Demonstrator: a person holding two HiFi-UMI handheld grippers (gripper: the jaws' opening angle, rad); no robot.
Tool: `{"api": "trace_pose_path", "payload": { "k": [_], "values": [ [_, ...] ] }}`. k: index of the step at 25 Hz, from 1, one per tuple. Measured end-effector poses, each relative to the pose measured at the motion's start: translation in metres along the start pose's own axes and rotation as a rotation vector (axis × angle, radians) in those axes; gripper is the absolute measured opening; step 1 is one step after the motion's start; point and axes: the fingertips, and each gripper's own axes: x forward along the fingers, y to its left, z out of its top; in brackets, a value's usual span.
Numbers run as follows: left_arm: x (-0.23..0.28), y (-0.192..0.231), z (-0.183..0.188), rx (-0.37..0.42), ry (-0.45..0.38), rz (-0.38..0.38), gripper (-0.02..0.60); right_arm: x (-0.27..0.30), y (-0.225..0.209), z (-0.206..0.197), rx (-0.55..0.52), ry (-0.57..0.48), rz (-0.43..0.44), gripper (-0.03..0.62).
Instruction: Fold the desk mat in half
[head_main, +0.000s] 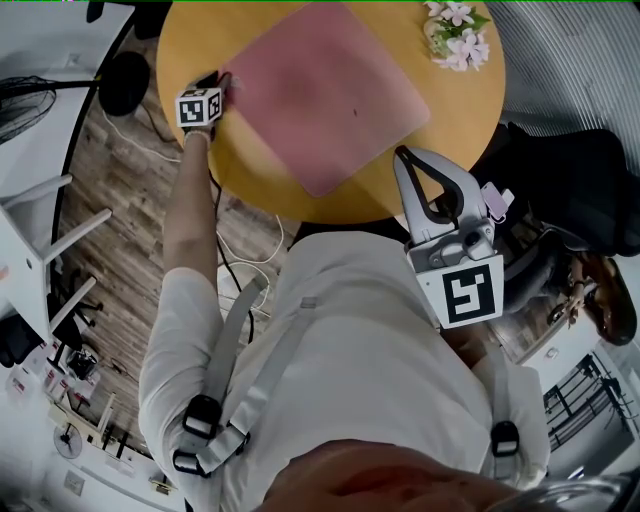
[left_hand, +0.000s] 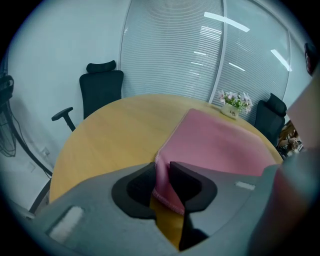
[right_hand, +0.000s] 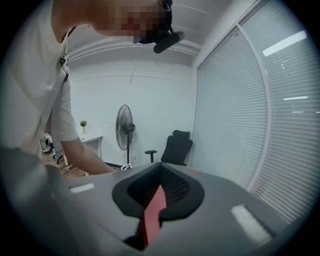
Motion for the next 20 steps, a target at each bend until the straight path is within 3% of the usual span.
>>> {"api": "trace_pose_path", "payload": {
  "k": [6,11,20],
  "values": [
    [0.000,-0.011,0.002,0.036,0.014,-0.008,0.054,-0.001,0.001,0.003,-0.001,-0.009,-0.003,0.005],
    [-0.014,-0.019,0.011,0.071,0.018,0.005,0.044,-0.003,0.003,0.003,-0.001,-0.011,-0.004,0.005],
    [-0.026,-0.062,0.022,0.131,-0.026,-0.076,0.041,-0.011,0.005,0.008,0.001,-0.033,-0.006,0.005]
  ]
}}
